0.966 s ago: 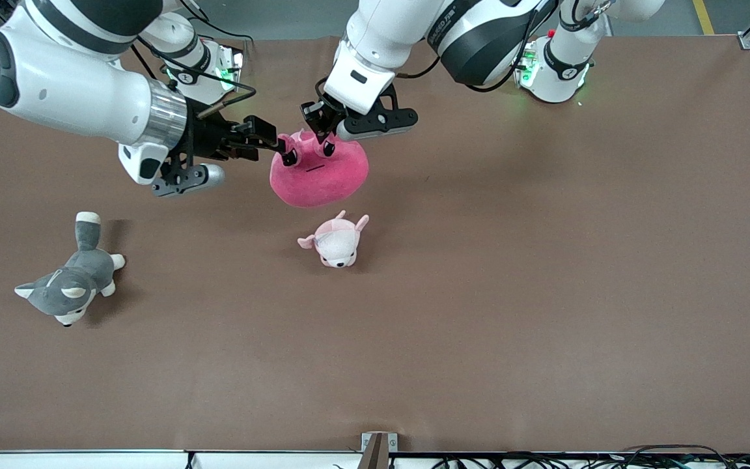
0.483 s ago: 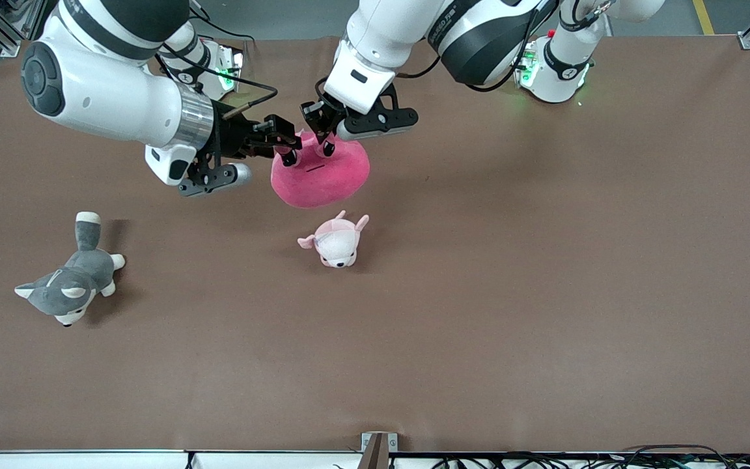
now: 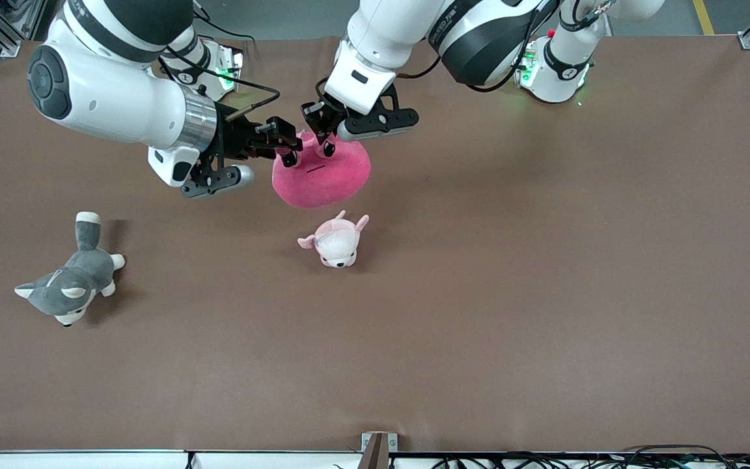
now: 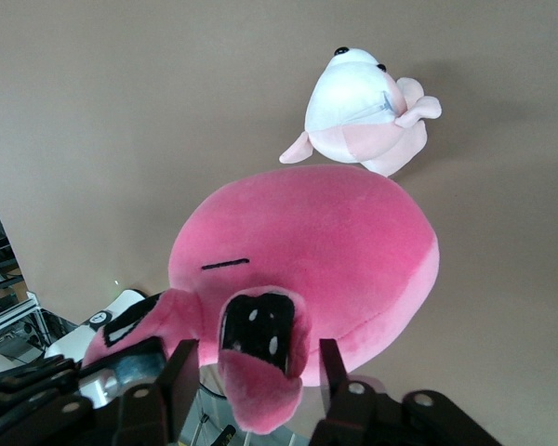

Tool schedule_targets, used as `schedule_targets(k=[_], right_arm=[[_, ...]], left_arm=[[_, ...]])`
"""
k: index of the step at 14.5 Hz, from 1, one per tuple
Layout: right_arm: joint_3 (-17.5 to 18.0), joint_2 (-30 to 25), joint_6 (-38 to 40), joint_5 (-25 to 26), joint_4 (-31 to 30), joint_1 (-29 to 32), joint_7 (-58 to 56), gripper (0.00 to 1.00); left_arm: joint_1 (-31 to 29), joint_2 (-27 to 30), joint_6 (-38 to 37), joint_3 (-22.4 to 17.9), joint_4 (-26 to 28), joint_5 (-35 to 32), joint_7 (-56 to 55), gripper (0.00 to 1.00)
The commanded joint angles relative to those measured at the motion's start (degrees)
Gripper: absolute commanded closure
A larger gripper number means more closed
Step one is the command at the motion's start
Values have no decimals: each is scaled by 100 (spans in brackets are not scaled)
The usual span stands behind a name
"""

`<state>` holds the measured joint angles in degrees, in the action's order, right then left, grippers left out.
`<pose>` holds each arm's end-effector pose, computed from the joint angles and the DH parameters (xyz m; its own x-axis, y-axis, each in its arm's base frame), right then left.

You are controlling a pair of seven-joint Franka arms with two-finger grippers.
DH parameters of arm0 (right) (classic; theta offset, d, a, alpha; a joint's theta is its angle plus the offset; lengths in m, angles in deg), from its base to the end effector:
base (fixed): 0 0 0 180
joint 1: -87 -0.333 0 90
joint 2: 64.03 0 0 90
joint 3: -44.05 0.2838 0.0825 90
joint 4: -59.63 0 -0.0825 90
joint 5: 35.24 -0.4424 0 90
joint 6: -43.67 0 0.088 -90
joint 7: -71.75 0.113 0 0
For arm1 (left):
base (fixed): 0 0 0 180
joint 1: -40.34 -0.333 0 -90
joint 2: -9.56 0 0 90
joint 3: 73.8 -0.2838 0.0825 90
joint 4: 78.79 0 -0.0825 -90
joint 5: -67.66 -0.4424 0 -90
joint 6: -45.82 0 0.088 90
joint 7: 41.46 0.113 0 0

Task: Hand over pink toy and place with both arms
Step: 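Grasp the pink plush with the right gripper beside the left gripper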

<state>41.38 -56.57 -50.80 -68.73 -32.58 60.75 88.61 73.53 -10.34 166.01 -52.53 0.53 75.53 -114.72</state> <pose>0.5709 0.3143 0.5072 0.9608 0.1092 -0.2549 -0.0296 -0.8735 -0.4859 0.4571 -0.5856 0.5246 0.9167 0.3737 -0.1417 0.3975 -0.8154 0.4209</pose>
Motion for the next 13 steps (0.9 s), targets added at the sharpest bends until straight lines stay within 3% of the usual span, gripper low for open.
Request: schedule_targets(k=[1,10,12,13], right_arm=[[-23,10,-45,280,37,-47,2,42],[-23,19,-221,255,28,-108,-7,51],[-23,27,-204,255,20,-117,-7,57],[-23,27,-186,255,20,-152,-7,65]], left_arm=[[30,-6,13,-35,-101,4,-109,100],[21,3,13,-35,-92,4,-109,99],[12,3,5,-35,-92,4,-109,99],[12,3,-4,-35,-92,4,-109,99]])
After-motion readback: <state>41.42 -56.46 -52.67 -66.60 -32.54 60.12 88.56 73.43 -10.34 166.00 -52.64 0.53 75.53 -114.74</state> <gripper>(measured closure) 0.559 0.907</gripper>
